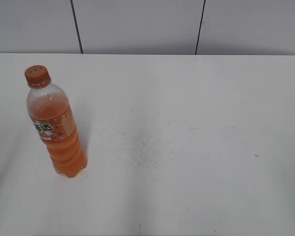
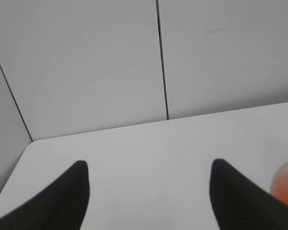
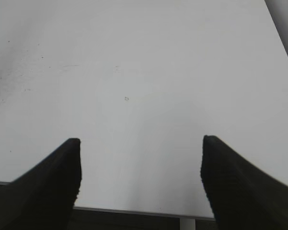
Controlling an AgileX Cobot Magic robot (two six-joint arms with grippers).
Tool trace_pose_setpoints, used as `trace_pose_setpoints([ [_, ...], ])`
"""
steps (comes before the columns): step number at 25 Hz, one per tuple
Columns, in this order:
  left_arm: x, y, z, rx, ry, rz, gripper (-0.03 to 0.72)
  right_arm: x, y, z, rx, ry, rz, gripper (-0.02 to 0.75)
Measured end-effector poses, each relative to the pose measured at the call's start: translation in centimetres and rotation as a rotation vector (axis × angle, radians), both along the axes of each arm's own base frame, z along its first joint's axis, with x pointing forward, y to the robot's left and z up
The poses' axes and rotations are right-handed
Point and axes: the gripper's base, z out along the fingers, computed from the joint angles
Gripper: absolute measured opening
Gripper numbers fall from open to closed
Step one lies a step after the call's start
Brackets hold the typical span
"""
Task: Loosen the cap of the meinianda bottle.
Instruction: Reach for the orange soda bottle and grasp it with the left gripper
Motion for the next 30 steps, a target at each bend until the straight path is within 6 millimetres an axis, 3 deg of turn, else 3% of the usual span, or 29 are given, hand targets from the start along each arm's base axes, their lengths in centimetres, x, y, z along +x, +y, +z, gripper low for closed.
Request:
trace_pose_setpoints([
  [4,2.3,0.3,0.0,0.083,0.039,0.026,0.477,0.0,0.0,0.0,0.0,0.0,0.0,0.582],
  [7,4.7,1.1,-1.0,0.077,0.104,0.085,0.473,0.0,0.0,0.0,0.0,0.0,0.0,0.582],
  [12,7.8,4.6,-2.6,0.014,0.149,0.281,0.469,0.0,0.0,0.0,0.0,0.0,0.0,0.582],
  [15,8.9,6.1,-2.6,0.032,0.159,0.335,0.468,0.0,0.0,0.0,0.001,0.0,0.0,0.582],
  [19,11.0,6.4,-2.6,0.111,0.163,0.278,0.46,0.0,0.0,0.0,0.001,0.0,0.0,0.582],
  [24,13.6,6.4,-4.1,0.072,0.229,0.183,0.454,0.0,0.0,0.0,0.003,0.0,0.002,0.582],
  [30,15.0,7.1,-5.8,-0.014,0.235,-0.091,0.454,0.0,0.0,0.0,0.003,0.0,0.002,0.582],
])
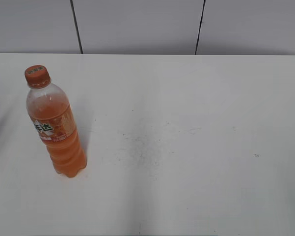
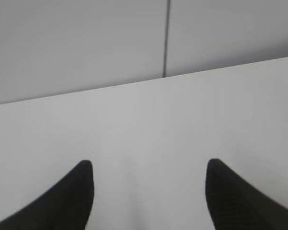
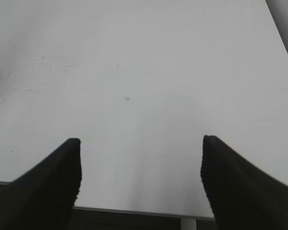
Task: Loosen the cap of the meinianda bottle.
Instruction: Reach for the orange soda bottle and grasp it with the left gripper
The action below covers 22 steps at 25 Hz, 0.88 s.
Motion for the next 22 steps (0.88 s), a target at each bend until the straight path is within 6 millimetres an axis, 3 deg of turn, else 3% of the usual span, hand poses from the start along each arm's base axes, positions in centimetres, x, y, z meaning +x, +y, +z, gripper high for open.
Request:
trace_pose_setpoints([
  [5,0.0,2.9,-1.4,-0.157,0.018,-0.214,0.454,0.0,0.0,0.0,0.0,0.0,0.0,0.582],
  [7,0.0,3.1,-2.2,-0.18,0.042,-0.307,0.452,0.0,0.0,0.0,0.0,0.0,0.0,0.582],
  [13,-0.7,-0.4,-4.7,-0.083,0.237,-0.67,0.45,0.0,0.0,0.0,0.0,0.0,0.0,0.582],
  [22,0.4,-3.5,-5.3,0.003,0.288,-0.754,0.543,0.0,0.0,0.0,0.0,0.0,0.0,0.582],
])
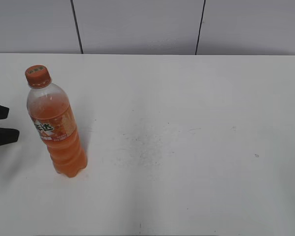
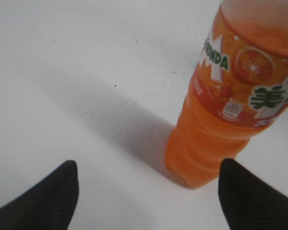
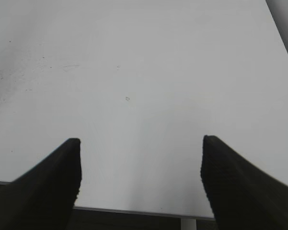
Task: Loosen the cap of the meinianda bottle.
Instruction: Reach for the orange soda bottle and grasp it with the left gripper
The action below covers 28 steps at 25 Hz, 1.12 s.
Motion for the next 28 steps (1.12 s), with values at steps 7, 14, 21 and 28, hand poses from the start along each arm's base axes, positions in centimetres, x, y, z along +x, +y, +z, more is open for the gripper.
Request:
trace_pose_setpoints([
  [7,0.2,-1.6,-0.2,0.015,0.006,-0.059,0.551,0.0,0.0,0.0,0.0,0.0,0.0,0.582],
  [14,-0.7,-2.2,-1.4,0.004,0.02,-0.108,0.551,0.0,0.0,0.0,0.0,0.0,0.0,0.582],
  [21,-0.9,-4.3,-2.3,0.068,-0.016,-0.159,0.551,0.0,0.0,0.0,0.0,0.0,0.0,0.582],
  [28,-0.2,-4.7,-3.4,-0.007,-0.033,-0.131,0.551,0.0,0.0,0.0,0.0,0.0,0.0,0.582],
])
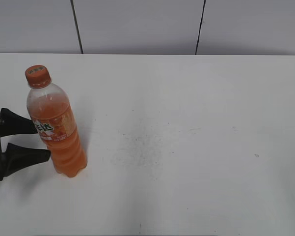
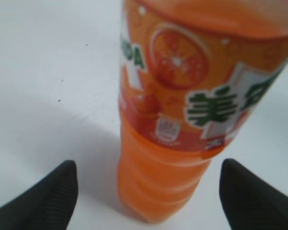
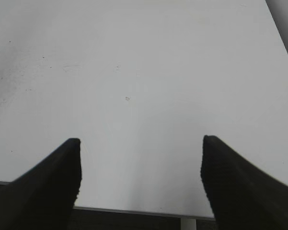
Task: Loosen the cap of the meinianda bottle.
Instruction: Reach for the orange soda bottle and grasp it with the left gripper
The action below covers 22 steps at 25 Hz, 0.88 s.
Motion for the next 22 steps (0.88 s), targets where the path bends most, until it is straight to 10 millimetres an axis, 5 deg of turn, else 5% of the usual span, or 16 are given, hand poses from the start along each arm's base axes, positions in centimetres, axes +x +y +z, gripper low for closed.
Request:
trace_pose_setpoints([
  [22,0.36,-0.74,-0.54,-0.178,-0.056,-0.031,0.586,0.0,0.0,0.0,0.0,0.0,0.0,0.582],
])
